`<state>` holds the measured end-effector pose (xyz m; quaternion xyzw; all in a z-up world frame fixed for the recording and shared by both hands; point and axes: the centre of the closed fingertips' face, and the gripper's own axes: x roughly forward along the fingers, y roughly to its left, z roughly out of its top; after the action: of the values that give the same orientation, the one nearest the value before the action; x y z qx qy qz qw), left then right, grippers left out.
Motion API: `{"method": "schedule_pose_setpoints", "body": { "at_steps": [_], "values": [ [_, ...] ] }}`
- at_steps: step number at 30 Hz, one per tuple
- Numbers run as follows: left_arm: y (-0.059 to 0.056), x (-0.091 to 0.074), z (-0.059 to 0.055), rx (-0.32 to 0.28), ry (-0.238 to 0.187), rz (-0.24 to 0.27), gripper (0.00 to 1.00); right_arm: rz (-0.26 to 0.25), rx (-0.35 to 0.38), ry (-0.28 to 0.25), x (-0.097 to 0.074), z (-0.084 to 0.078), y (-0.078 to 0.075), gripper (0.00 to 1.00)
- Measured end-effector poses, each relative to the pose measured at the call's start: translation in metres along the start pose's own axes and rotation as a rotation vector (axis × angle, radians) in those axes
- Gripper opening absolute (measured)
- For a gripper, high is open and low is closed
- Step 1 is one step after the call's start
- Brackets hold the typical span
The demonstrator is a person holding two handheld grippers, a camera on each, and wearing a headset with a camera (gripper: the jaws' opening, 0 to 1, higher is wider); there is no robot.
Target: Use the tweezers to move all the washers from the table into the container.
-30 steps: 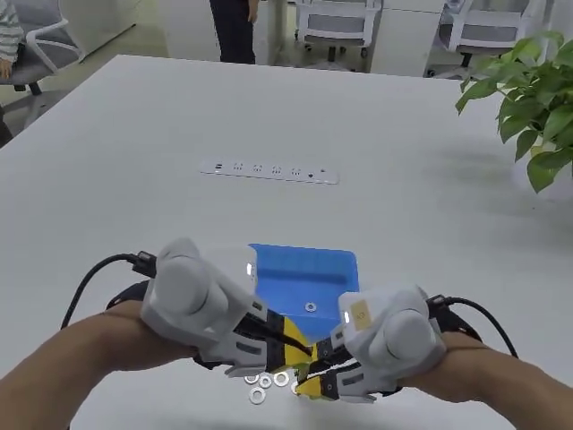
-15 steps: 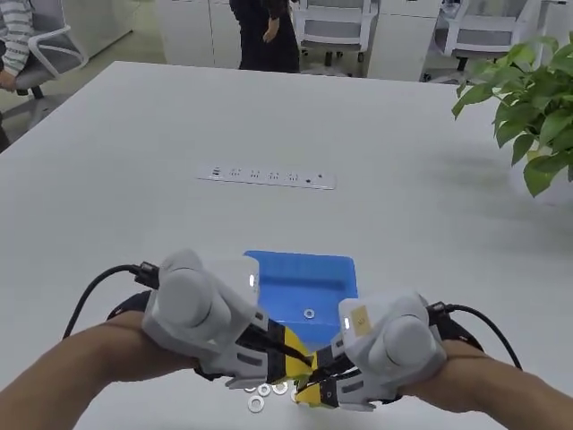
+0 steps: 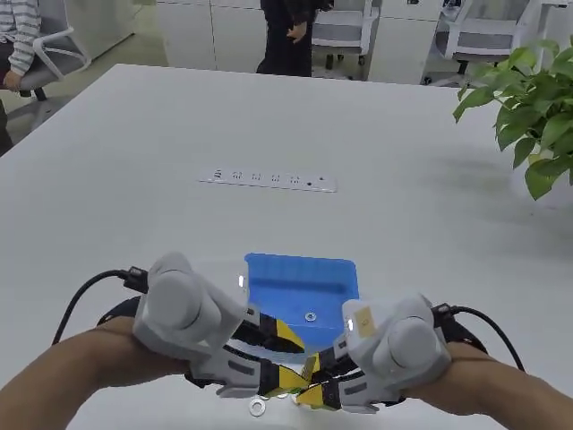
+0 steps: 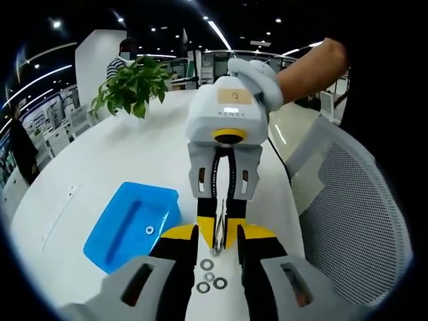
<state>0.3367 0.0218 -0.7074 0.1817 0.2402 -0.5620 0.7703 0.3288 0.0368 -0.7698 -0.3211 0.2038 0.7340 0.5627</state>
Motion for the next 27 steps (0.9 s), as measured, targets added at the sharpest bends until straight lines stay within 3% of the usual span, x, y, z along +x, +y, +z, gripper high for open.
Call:
{"method": "schedule_pose_setpoints", "body": {
  "at_steps": [10, 22, 27],
  "values": [
    [0.012, -0.018, -0.012, -0.077, -0.030, 0.083, 0.55, -0.007, -0.023, -0.003, -0.012, 0.007, -0.004, 0.08],
    [0.018, -0.036, -0.017, -0.158, -0.082, 0.152, 0.76, -0.015, -0.067, -0.012, -0.032, 0.025, -0.019, 0.08],
    [0.018, -0.042, -0.017, -0.161, -0.085, 0.162, 0.80, -0.014, -0.074, -0.014, -0.039, 0.031, -0.028, 0.08]
  ]
}}
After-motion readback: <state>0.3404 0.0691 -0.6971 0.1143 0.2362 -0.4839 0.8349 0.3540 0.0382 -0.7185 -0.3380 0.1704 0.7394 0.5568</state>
